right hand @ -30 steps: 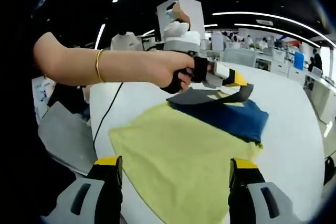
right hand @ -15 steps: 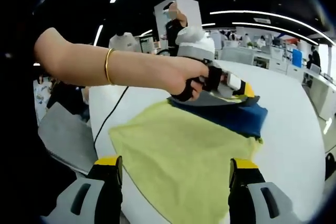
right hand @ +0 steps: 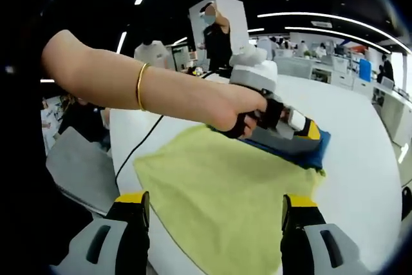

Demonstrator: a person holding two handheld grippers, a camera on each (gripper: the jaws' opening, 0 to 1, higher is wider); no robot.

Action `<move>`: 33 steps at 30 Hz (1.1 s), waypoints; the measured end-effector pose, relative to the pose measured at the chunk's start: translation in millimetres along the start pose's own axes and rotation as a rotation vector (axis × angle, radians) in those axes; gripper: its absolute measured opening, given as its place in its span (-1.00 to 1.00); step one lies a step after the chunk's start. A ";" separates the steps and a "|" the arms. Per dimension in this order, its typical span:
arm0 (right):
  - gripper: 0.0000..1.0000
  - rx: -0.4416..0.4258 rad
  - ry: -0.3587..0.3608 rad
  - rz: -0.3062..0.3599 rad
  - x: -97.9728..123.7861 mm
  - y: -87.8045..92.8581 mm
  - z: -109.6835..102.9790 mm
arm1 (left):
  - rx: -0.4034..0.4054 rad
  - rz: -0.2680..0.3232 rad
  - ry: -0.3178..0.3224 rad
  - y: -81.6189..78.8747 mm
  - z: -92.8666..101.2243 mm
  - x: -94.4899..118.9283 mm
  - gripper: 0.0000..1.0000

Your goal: Fold the garment on the visible template until the final outline fits inside the template.

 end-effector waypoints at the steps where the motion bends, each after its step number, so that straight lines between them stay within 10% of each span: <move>1: 0.68 -0.001 0.000 -0.001 0.4 0.7 0.8 | -0.040 -0.011 -0.005 0.4 0.5 2.5 -0.74; 21: 0.71 0.055 0.005 -0.052 10.2 -2.7 11.0 | -0.357 0.042 0.067 -17.4 2.4 61.3 0.37; 33: 0.71 0.100 -0.056 -0.111 11.8 -1.6 18.1 | -0.396 0.015 0.114 11.4 9.5 111.0 0.75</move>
Point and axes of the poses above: the point that each gripper's makers call its tool centre point, and the gripper's own axes: x roughly backward along the fingers, z roughly to its right, y roughly out of its underside, the point moved 8 cm from there along x, roughly backward along the fingers, and after that the axes turned 15 degrees about -x, right-handed, at the moved point
